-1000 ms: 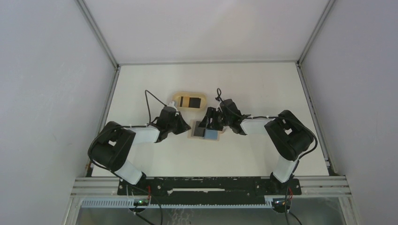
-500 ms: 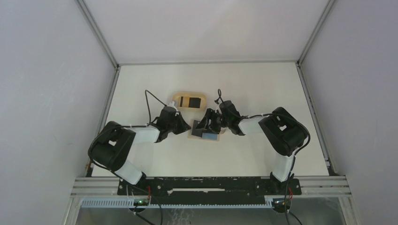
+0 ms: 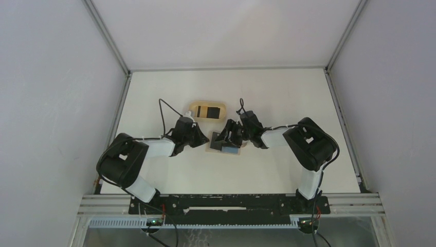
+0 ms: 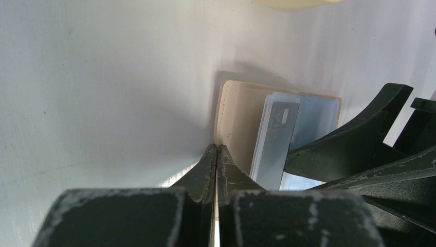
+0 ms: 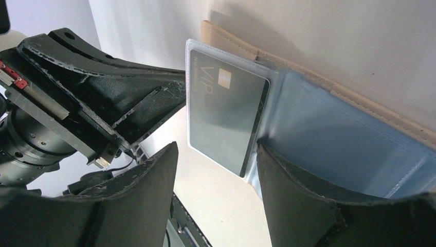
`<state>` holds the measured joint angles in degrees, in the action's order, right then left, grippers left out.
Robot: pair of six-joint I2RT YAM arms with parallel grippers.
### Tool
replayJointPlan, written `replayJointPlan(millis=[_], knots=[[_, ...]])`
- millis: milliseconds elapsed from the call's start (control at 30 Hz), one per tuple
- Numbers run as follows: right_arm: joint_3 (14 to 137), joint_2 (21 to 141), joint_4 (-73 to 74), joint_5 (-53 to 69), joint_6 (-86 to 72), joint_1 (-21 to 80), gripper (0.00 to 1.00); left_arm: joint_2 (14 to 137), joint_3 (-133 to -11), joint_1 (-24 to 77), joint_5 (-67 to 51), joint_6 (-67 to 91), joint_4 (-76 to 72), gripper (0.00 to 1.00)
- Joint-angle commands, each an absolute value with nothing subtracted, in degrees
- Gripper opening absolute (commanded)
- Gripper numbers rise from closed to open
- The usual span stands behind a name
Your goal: Take the credit cards out of the card holder
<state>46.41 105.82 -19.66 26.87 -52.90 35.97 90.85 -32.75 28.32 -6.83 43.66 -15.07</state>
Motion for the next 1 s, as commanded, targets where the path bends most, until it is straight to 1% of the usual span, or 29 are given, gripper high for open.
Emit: replayJointPlan(millis=[0, 100, 233, 567, 767, 900, 967], knots=[[45.18, 105.37, -14.03, 21.02, -51.78, 35.80, 0.68, 93.78, -30.85, 28.30, -3.65, 42.09, -2.37, 0.00], [45.14, 105.42, -15.32, 21.65, -51.81, 35.79, 0.68, 93.93, -31.17, 28.30, -3.72, 42.10, -2.37, 0.00], [42.91, 104.48, -27.61, 27.63, -53.11, 36.05, 0.67, 93.99, -31.21, 28.31, -3.82, 42.01, -2.20, 0.00], [40.50, 101.39, -44.15, 35.33, -55.80, 37.05, 0.67, 93.96, -30.76, 28.29, -3.60, 42.28, -2.44, 0.00], [40.67, 102.84, -46.60, 35.41, -57.47, 37.05, 0.67, 94.05, -30.54, 28.30, -3.70, 42.28, -2.70, 0.00], [41.88, 104.29, -42.04, 34.59, -56.70, 37.18, 0.67, 93.96, -30.33, 28.30, -3.61, 42.36, -2.88, 0.00], [43.53, 104.61, -36.30, 33.37, -55.05, 37.37, 0.66, 93.96, -30.16, 28.34, -3.65, 42.44, -3.02, 0.00]])
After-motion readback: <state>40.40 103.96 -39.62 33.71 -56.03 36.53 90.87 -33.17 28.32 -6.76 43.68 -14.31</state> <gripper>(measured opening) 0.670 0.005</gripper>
